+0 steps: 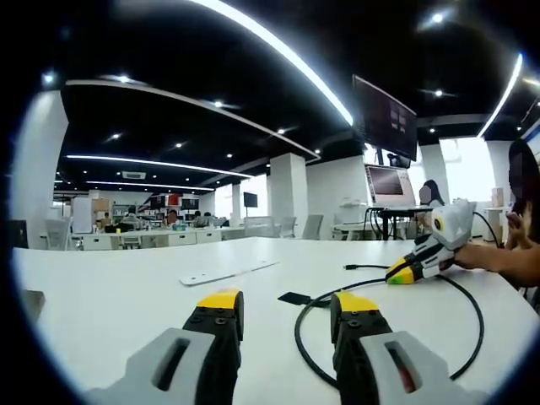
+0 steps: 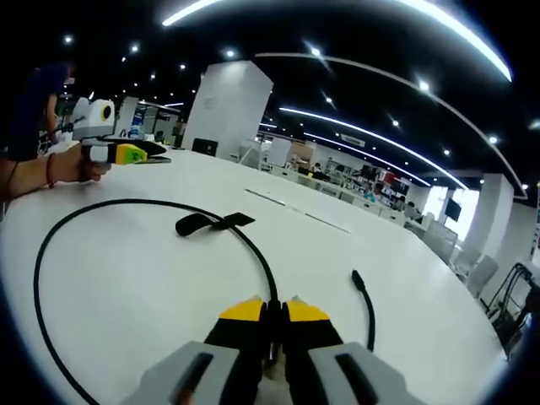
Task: Find the charging cable on the desk, coil it up and secure with Velcro.
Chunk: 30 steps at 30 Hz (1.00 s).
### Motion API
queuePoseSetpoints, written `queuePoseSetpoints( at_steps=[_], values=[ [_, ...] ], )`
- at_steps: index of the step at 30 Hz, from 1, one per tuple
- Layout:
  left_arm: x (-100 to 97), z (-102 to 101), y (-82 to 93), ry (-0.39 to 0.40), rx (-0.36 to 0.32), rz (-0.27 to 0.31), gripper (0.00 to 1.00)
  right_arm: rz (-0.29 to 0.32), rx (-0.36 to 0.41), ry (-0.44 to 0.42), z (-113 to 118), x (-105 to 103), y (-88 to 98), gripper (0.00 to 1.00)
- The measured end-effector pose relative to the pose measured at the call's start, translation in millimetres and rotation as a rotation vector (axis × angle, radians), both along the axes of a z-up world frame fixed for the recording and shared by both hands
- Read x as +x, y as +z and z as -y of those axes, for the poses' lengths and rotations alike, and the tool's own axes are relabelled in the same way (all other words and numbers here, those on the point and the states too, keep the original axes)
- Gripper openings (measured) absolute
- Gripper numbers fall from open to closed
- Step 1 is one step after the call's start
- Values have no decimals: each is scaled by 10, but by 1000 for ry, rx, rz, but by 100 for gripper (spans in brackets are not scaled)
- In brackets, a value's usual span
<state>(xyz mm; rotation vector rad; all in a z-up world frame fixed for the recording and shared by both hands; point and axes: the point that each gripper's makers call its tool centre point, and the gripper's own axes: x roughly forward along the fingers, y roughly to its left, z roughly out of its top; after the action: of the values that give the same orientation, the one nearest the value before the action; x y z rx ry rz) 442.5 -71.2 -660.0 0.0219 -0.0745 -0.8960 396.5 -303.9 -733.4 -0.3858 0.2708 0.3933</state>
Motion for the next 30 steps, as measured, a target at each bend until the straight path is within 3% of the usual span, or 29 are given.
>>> queuePoseSetpoints(
  at_steps=[30],
  values=[
    [-15,7,2,0,0,4,42,1,2,3,-45,-46,3,10]
  ],
)
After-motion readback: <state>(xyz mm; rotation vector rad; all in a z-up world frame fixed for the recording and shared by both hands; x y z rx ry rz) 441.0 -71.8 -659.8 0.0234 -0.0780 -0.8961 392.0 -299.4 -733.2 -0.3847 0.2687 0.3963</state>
